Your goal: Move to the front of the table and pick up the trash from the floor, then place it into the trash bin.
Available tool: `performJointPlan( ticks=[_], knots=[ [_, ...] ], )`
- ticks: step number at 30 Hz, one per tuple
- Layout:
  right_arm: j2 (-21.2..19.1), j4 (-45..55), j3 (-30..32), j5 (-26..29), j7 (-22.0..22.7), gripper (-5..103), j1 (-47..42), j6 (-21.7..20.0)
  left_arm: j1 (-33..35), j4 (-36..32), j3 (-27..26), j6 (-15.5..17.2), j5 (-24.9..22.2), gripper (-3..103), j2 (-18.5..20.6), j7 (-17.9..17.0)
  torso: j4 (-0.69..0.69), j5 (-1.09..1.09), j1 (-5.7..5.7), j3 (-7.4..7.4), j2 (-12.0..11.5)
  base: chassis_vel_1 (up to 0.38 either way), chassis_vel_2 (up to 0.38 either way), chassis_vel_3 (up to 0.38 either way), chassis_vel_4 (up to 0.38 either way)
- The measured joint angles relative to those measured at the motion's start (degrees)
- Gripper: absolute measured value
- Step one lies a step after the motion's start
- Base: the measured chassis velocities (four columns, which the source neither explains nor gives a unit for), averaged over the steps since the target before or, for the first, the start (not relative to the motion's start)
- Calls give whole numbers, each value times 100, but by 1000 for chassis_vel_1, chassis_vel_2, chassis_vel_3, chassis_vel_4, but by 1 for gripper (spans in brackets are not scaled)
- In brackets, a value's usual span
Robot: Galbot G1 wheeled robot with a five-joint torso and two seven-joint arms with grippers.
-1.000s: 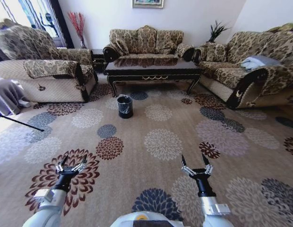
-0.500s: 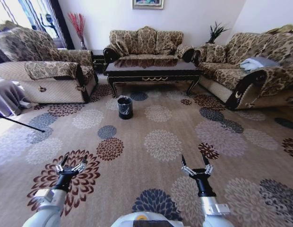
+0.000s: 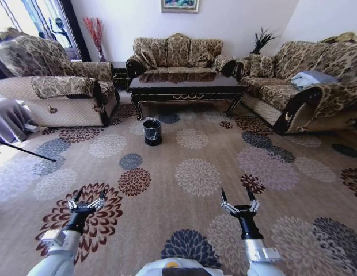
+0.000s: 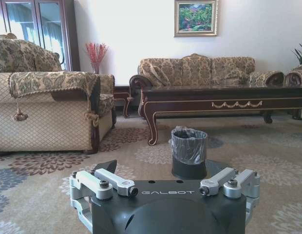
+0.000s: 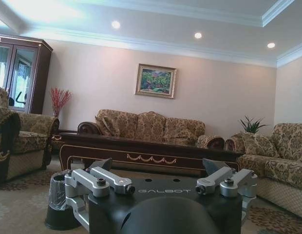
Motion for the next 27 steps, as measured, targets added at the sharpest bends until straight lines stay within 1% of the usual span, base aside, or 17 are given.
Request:
performJointPlan(
  ticks=[5,7,10,12,17,19,24,27],
  knots=[
    [0,0,0,0,0,100,0,0,0,0,0,0,0,100,0,0,0,0,17,39,55,0,0,0,0],
    [0,0,0,0,0,100,0,0,0,0,0,0,0,100,0,0,3,0,37,69,106,0,0,0,0],
    [0,0,0,0,0,100,0,0,0,0,0,0,0,100,0,0,-1,0,56,100,156,0,0,0,0],
    [0,0,0,0,0,100,0,0,0,0,0,0,0,100,0,0,0,0,73,148,221,0,0,0,0],
    [0,0,0,0,0,100,0,0,0,0,0,0,0,100,0,0,0,0,101,210,312,0,0,0,0],
    [0,0,0,0,0,100,0,0,0,0,0,0,0,100,0,0,0,0,130,255,383,0,0,0,0],
    [0,0,0,0,0,100,0,0,0,0,0,0,0,100,0,0,0,1,148,284,431,0,0,0,0],
    [0,0,0,0,0,100,0,0,0,0,0,0,0,100,0,0,0,0,176,326,502,0,0,0,0]
  ],
)
